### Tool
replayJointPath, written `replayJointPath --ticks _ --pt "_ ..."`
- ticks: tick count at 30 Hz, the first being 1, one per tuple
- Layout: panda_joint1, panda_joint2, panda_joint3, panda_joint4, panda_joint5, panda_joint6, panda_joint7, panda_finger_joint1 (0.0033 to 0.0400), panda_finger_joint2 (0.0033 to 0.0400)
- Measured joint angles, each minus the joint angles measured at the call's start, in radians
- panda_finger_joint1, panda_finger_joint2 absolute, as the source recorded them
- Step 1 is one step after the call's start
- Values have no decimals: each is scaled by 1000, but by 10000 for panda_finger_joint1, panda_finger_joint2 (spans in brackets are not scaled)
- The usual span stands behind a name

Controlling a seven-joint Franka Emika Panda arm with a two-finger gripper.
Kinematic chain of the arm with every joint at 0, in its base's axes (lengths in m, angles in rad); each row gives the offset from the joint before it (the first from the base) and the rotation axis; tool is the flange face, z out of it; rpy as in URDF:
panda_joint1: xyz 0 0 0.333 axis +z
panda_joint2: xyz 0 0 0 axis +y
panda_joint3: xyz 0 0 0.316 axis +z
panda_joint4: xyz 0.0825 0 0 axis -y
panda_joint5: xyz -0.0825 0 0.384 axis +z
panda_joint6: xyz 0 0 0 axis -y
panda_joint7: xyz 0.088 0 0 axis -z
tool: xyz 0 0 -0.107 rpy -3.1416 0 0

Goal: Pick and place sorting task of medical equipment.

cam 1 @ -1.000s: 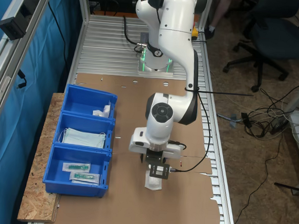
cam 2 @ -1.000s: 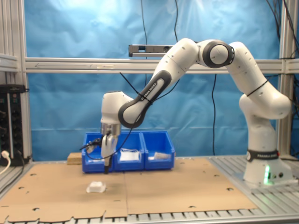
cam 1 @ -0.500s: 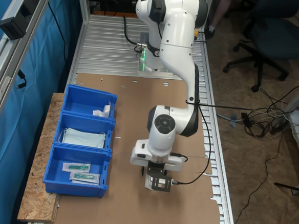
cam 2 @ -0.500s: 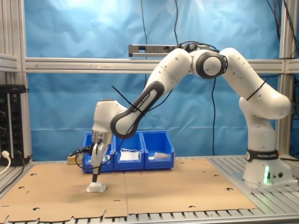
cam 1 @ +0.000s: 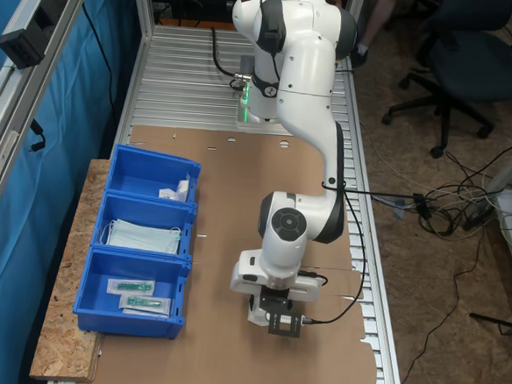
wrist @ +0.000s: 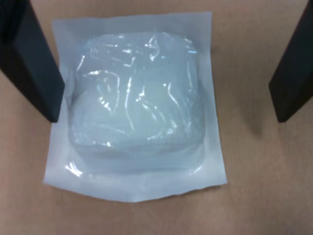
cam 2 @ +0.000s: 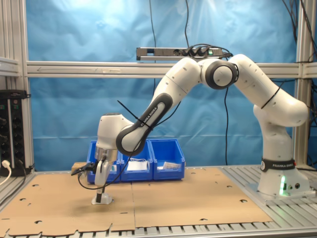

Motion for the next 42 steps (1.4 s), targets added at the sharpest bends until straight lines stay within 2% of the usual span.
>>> replayJointPath --ticks 42 --pt "-5 27 6 11 0 12 0 400 400"
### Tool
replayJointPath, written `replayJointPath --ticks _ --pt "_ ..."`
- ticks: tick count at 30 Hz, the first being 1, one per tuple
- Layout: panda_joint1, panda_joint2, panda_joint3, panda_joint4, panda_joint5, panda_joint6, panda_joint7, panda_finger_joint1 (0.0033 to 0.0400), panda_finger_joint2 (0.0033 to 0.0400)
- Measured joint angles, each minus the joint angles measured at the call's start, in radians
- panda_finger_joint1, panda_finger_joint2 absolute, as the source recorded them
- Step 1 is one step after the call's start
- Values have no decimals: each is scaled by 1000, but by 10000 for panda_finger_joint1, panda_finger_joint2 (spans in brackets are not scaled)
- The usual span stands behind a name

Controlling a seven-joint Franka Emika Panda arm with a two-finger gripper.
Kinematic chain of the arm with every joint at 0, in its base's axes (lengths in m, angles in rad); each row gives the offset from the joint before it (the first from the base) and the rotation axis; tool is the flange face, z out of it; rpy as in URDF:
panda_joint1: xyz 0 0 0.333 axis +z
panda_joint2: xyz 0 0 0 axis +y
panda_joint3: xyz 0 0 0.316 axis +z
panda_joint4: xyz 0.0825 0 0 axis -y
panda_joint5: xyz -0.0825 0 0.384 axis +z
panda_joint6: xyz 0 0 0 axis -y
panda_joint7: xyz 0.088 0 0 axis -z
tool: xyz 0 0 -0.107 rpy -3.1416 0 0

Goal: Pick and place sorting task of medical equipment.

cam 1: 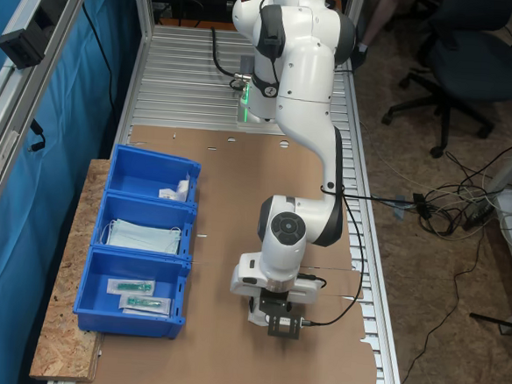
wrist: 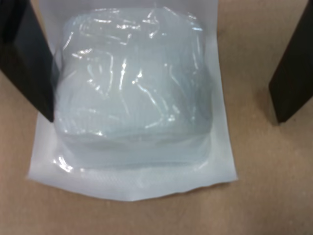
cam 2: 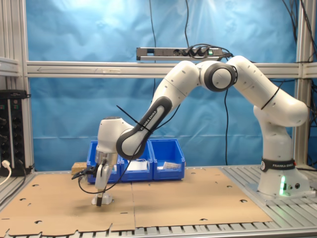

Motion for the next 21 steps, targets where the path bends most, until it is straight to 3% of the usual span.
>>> replayJointPath --ticks 17,18,21 --pt "-1 0 0 0 0 0 0 400 400" --pt "-1 0 0 0 0 0 0 357 357" --pt "-1 0 0 0 0 0 0 357 357"
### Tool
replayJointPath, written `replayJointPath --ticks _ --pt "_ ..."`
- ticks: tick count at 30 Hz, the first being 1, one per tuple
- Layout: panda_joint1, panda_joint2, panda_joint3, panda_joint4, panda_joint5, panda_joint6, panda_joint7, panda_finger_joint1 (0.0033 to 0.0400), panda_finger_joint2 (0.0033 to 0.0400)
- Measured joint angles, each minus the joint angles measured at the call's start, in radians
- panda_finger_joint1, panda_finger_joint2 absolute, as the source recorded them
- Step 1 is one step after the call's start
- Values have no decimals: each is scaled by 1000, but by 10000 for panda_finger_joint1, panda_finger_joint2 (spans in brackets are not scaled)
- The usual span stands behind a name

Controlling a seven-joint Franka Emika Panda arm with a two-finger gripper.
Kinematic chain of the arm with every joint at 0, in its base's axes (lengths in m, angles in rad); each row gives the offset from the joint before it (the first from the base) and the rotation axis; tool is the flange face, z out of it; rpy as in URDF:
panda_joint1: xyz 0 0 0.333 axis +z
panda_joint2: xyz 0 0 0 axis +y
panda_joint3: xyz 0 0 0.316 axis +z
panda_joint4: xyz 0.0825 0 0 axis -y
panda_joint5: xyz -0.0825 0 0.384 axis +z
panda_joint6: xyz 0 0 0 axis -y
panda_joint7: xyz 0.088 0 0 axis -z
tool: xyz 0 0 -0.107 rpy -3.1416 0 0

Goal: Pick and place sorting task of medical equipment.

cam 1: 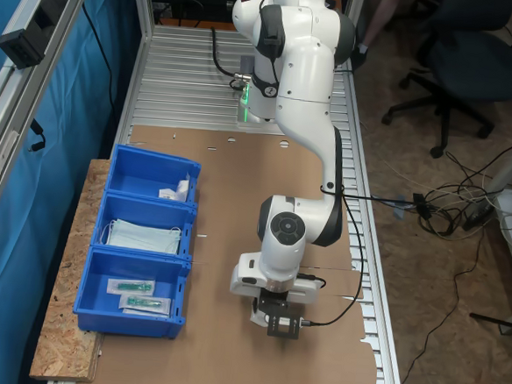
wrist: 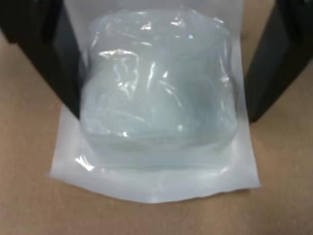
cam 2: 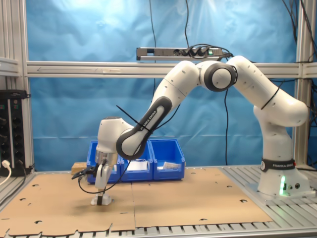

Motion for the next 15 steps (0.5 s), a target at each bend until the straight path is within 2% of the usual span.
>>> replayJointPath --ticks 5,6,11,12,15 --pt "-1 0 -1 0 0 0 0 357 357" --pt "-1 0 -1 0 0 0 0 196 196" --pt "-2 -2 -4 4 0 0 0 196 196" --pt "-2 -2 -4 5 0 0 0 87 87" --pt "-2 -2 -4 8 0 0 0 87 87"
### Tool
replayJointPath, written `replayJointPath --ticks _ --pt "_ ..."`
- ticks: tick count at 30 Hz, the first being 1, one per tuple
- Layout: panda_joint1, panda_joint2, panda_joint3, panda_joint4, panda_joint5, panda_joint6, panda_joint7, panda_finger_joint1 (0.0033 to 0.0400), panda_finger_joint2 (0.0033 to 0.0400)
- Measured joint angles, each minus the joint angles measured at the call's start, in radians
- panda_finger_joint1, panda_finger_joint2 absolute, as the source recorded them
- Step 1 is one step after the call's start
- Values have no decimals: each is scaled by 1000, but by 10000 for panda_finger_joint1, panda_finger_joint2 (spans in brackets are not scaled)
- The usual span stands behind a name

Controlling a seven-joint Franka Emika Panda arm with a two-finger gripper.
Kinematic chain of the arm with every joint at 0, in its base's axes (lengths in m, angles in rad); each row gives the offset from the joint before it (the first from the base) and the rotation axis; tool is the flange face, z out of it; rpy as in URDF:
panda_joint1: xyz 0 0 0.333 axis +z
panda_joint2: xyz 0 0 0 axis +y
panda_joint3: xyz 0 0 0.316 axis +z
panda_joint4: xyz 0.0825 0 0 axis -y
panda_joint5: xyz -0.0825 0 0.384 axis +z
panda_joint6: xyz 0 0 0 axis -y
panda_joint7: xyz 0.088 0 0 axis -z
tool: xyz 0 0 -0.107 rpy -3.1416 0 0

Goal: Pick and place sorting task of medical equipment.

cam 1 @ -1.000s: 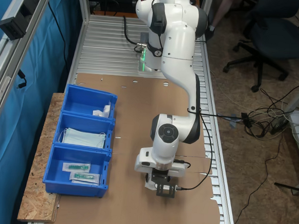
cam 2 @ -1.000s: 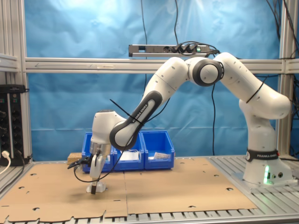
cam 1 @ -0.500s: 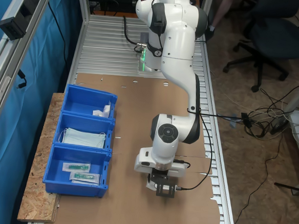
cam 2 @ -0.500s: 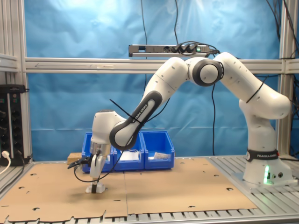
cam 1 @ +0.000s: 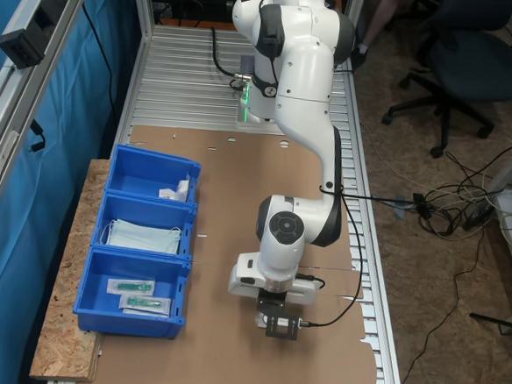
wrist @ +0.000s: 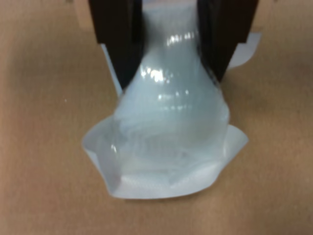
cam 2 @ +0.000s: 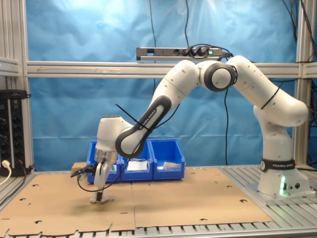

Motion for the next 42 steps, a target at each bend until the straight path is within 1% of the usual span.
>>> replayJointPath --ticks 1,2,13,16,19,21,24,25,26,27,33,38,42 --pt "0 0 0 0 0 0 0 87 87" --pt "0 0 0 0 0 0 0 76 76" --pt "0 -3 0 -3 0 0 0 76 76" --pt "0 -15 0 -15 0 -6 0 76 76" --pt "0 -39 0 -39 0 -21 0 76 76" --pt "0 -63 0 -62 0 -34 0 77 77" --pt "0 -114 -2 -111 0 -63 0 77 77" --pt "0 -155 -5 -148 0 -81 0 77 77" --pt "0 -177 -7 -166 0 -90 0 77 77" --pt "0 -177 -7 -166 0 -90 0 77 77" --pt "0 -315 -23 -270 0 -135 0 77 77" --pt "1 -438 -49 -360 0 -167 0 77 77" --pt "2 -531 -84 -429 0 -193 0 77 77"
